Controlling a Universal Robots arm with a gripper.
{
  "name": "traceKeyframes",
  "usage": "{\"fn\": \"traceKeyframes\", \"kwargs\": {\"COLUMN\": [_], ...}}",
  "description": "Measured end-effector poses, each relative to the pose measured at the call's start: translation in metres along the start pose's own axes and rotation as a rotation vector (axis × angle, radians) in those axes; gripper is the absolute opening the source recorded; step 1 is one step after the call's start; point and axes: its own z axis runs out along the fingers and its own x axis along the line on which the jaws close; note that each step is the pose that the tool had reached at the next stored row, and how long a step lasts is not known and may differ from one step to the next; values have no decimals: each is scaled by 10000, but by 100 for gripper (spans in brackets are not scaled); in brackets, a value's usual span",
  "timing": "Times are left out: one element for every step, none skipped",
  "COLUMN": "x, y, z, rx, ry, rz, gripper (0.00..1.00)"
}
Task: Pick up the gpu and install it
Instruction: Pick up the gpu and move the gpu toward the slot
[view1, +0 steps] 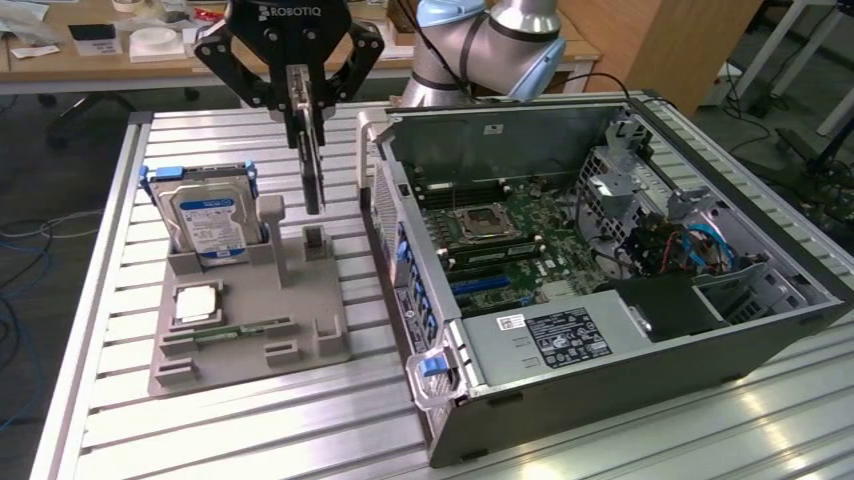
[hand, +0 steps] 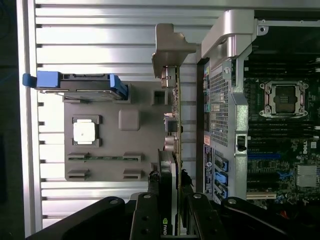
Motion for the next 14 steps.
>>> {"fn": "traceKeyframes", "kwargs": {"x": [0, -4, -15, -33, -57, -85, -119, -162, -203, -244, -288, -334, -379, -424], "y": [0, 1, 2, 2, 2, 3, 4, 5, 7, 8, 10, 11, 12, 14], "z": [0, -1, -2, 0, 1, 2, 3, 4, 4, 5, 7, 8, 9, 10], "rx": [1, 2, 3, 2, 1, 1, 1, 0, 1, 1, 1, 1, 1, 1], "ry": [1, 2, 3, 2, 0, 1, 0, 1, 1, 2, 1, 1, 1, 1], "rz": [0, 0, 1, 1, 0, 0, 0, 0, 0, 1, 1, 0, 0, 0], "gripper": [26, 26, 26, 26, 26, 26, 26, 26, 26, 26, 26, 26, 26, 26]}}
